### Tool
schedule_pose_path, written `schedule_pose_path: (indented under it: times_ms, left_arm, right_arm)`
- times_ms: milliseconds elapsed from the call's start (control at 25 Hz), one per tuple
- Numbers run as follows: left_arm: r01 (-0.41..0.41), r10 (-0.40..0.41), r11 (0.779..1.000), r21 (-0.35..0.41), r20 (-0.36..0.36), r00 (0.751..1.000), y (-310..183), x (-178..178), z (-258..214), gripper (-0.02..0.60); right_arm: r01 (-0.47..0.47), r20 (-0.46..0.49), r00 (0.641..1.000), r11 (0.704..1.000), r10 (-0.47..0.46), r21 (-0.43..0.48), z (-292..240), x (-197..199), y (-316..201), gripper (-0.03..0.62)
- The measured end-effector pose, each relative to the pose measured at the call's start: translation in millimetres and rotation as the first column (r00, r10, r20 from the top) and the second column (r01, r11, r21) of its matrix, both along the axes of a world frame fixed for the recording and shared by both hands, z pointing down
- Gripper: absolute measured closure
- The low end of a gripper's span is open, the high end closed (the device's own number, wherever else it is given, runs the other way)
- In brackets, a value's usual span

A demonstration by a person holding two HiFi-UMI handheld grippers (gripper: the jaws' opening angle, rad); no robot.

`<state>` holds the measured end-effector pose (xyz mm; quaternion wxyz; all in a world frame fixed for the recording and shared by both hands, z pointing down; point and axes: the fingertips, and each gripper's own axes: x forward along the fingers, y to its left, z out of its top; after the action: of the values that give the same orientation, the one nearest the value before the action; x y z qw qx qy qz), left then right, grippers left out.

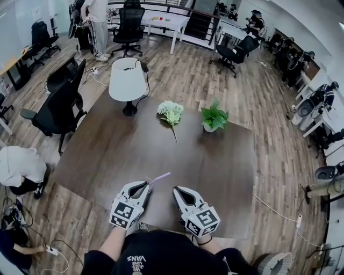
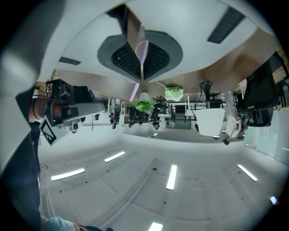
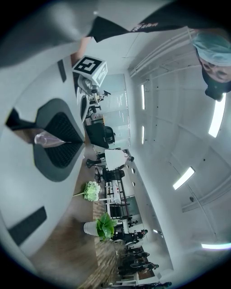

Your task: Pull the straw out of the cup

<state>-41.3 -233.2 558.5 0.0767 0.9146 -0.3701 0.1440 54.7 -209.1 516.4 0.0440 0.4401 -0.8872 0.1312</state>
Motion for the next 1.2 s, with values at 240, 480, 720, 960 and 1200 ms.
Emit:
schedule_pose_path:
  times_ms: [240, 480, 720, 960, 1200]
  left_arm:
    - [-0.021, 0.021, 1.000, -0.019, 0.018, 1.000, -1.2, 6.8, 9.9, 0.560]
    - [-0.034, 0.035, 0.999, -0.032, 0.024, 0.999, -0.7, 12.8, 16.1, 0.561]
    - [-0.060, 0.061, 0.997, -0.045, 0.026, 0.998, 0.3, 19.7, 17.4, 0.560]
    - [-0.078, 0.080, 0.996, -0.050, 0.029, 0.996, -2.9, 26.0, 20.9, 0.551]
    - [-0.105, 0.107, 0.992, -0.069, 0.034, 0.994, -7.4, 35.5, 25.8, 0.409]
  right_arm:
    - [-0.007, -0.002, 1.000, 1.000, 0.007, -0.004, 0.9, 2.1, 4.3, 0.576]
    - [-0.029, -0.003, 1.000, 1.000, 0.029, -0.005, 2.6, 9.0, 6.8, 0.576]
    - [-0.035, -0.004, 0.999, 0.999, 0.035, -0.003, 3.0, 11.9, 9.9, 0.576]
    - [-0.043, -0.003, 0.999, 0.999, 0.043, -0.003, 3.2, 15.4, 11.7, 0.576]
    - [-0.039, -0.002, 0.999, 0.999, 0.039, -0.010, 5.1, 14.5, 12.6, 0.576]
